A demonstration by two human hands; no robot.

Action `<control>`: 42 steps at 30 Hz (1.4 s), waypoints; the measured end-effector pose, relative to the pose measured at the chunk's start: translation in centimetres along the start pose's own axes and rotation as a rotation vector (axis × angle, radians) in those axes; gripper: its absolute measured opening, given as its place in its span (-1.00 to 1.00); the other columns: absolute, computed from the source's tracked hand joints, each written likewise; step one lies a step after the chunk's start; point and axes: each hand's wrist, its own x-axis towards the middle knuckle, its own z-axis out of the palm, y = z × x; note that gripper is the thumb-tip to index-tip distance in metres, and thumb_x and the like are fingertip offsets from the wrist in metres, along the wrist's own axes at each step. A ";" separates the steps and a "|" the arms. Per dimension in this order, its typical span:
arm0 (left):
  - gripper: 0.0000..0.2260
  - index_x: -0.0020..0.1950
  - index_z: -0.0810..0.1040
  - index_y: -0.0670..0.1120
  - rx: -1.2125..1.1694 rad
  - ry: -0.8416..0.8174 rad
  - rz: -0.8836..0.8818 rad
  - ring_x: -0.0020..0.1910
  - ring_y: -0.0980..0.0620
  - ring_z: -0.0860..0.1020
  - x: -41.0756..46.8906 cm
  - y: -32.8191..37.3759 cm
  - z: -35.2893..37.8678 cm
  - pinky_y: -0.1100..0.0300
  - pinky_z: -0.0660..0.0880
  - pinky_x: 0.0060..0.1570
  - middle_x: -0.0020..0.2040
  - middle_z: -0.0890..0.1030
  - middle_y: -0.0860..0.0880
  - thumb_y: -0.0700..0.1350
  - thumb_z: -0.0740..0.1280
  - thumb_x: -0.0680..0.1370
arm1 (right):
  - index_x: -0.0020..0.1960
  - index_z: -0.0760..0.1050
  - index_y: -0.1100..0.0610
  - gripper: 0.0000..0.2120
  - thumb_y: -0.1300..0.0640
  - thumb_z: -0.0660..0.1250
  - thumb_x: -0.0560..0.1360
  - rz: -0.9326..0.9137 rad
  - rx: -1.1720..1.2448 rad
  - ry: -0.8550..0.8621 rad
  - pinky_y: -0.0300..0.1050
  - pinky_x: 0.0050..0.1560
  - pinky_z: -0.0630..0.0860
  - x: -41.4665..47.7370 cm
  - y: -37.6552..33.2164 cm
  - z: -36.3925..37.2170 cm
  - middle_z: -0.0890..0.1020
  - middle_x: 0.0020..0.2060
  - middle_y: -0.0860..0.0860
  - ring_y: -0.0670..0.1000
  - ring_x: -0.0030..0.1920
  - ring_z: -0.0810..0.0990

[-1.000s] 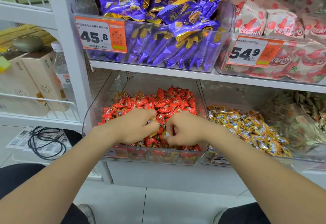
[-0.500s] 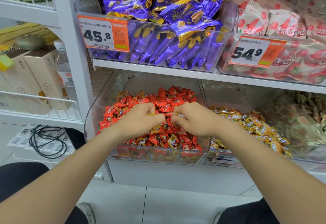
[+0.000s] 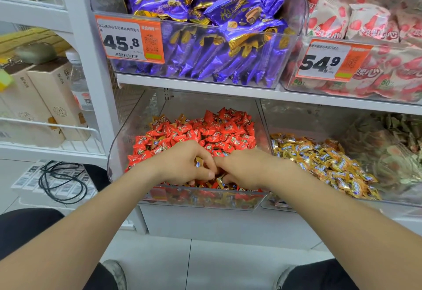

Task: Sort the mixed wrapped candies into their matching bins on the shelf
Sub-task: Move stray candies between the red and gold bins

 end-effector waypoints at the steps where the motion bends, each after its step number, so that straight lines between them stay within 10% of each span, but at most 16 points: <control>1: -0.95 -0.04 0.75 0.11 0.050 -0.020 0.024 -0.26 0.22 0.63 0.1 -0.3 0.0 0.24 0.53 -0.20 -0.19 0.71 0.15 -0.03 0.50 0.59 | 0.28 0.45 -0.06 -0.79 -0.03 0.34 0.67 0.000 -0.016 0.002 0.02 -0.18 0.39 0.1 -0.1 0.1 0.62 -0.03 0.03 0.16 0.02 0.61; 4: -0.97 -0.04 0.77 0.15 0.117 -0.079 0.058 -0.03 0.22 0.64 0.5 -0.9 0.3 0.11 0.57 0.10 -0.09 0.72 0.24 0.01 0.52 0.56 | 0.05 0.43 -0.05 -0.87 -0.05 0.36 0.65 0.005 0.017 0.000 -0.03 -0.26 0.31 0.0 -0.1 -0.1 0.54 -0.18 -0.07 0.10 -0.06 0.56; 11: -0.92 -0.02 0.79 0.13 0.374 -0.124 0.106 -0.09 0.34 0.60 1.2 -1.3 0.3 0.38 0.44 0.05 -0.08 0.72 0.28 0.05 0.57 0.50 | 0.05 0.31 0.07 -0.86 0.00 0.16 0.67 0.046 0.335 0.204 0.04 -0.23 0.38 -1.6 1.0 -1.7 0.52 -0.31 0.04 0.03 -0.28 0.45; 20: -0.77 -0.06 0.63 0.16 0.808 0.136 -0.065 0.01 -0.02 0.62 0.1 -1.5 -2.3 0.11 0.50 -0.17 0.01 0.58 0.12 -0.18 0.47 0.44 | 0.18 0.70 -0.09 -0.78 0.12 0.33 0.65 -0.092 0.346 0.007 -0.30 -0.21 0.38 -1.0 1.9 -1.4 0.58 -0.36 -0.35 -0.25 -0.31 0.52; 24: -0.84 -0.09 0.68 0.20 0.558 0.087 0.086 -0.11 0.23 0.58 0.4 -1.1 -1.7 0.11 0.58 -0.08 -0.14 0.61 0.24 -0.03 0.56 0.41 | 0.37 0.50 -0.35 -0.65 -0.14 0.40 0.61 -0.089 0.298 -0.207 0.02 0.17 0.60 -0.4 1.9 -0.7 0.58 0.27 -0.19 -0.05 0.13 0.64; 29: -0.82 0.06 0.76 0.16 0.482 -0.162 0.161 -0.12 0.30 0.57 1.6 -0.7 0.1 0.18 0.53 0.01 -0.12 0.65 0.34 0.11 0.57 0.48 | 0.41 0.43 -0.33 -0.57 0.10 0.31 0.66 -0.139 0.255 -0.333 0.19 -0.03 0.70 0.6 1.7 -0.2 0.42 -0.07 -0.31 0.08 -0.02 0.62; 32: -0.80 0.12 0.74 0.19 0.610 -0.231 0.074 0.03 0.06 0.62 2.4 -1.0 0.4 -0.03 0.62 0.06 0.05 0.68 0.18 0.10 0.52 0.51 | 0.47 0.40 -0.30 -0.45 0.24 0.27 0.64 -0.178 0.221 -0.362 -0.13 -0.08 0.61 0.5 1.6 -0.2 0.49 0.00 -0.26 -0.10 -0.08 0.58; 35: -0.81 0.10 0.74 0.19 0.642 -0.287 0.058 0.01 0.02 0.61 2.8 -0.6 0.3 -0.05 0.63 0.05 0.03 0.68 0.16 0.01 0.50 0.50 | 0.46 0.46 -0.24 -0.53 0.16 0.34 0.64 -0.246 0.198 -0.272 -0.08 0.15 0.55 0.8 1.3 0.2 0.59 0.24 -0.22 -0.02 0.11 0.58; 42: -0.88 0.03 0.74 0.13 0.532 -0.262 0.059 -0.07 0.10 0.59 2.3 -0.7 -0.2 0.00 0.60 0.04 -0.07 0.67 0.16 0.05 0.48 0.51 | 0.21 0.61 0.01 -0.83 0.02 0.35 0.65 -0.192 0.192 -0.073 0.00 0.03 0.54 0.8 1.4 0.7 0.66 0.02 -0.08 0.01 -0.05 0.57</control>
